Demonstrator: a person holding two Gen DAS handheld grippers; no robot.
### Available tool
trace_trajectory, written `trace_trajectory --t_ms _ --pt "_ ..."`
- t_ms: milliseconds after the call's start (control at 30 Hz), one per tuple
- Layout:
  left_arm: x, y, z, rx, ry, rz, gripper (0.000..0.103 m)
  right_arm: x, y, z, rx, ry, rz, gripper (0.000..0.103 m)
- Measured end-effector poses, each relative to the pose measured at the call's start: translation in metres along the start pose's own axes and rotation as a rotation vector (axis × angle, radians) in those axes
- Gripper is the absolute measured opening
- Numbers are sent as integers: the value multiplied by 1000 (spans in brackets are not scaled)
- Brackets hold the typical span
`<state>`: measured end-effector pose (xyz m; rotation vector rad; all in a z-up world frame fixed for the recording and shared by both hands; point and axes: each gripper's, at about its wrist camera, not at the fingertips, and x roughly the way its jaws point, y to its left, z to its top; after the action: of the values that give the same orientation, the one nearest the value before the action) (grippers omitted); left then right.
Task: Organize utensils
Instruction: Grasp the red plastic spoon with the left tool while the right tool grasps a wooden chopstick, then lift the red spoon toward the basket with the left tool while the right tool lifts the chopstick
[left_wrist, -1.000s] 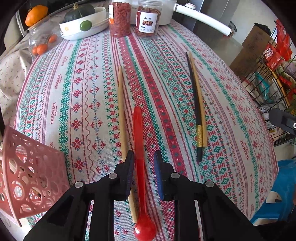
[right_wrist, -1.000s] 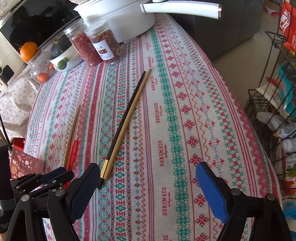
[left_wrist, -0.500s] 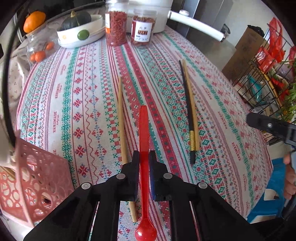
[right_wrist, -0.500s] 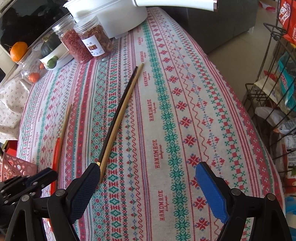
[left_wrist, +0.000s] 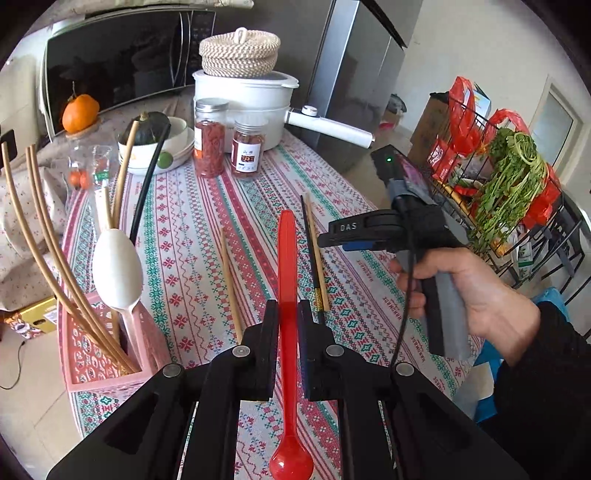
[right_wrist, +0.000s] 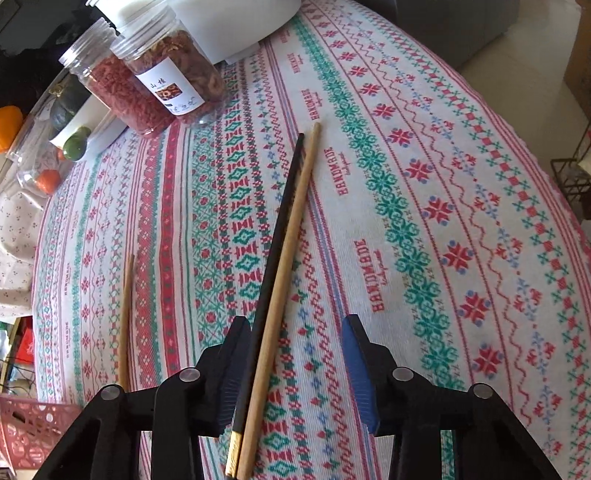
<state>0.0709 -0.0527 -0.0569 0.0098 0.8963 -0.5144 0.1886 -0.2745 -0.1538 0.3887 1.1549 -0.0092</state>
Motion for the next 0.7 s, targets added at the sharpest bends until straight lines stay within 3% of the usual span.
trace_trajectory --t_ms 267,400,500,567,700 --pt "-22 19 -6 -18 -2 -34 10 17 5 14 -5 -7 -73 33" --pt "-27 29 -8 -36 -11 -32 10 17 -1 15 2 -6 -79 22" --pt "-32 35 -8 -48 -30 -30 10 14 -1 12 -14 54 -153 15" --pt "-37 38 -9 -58 -43 -30 10 13 6 6 -72 120 -221 15" --pt "-44 44 -7 -72 -67 -26 10 13 6 10 -66 115 -200 21"
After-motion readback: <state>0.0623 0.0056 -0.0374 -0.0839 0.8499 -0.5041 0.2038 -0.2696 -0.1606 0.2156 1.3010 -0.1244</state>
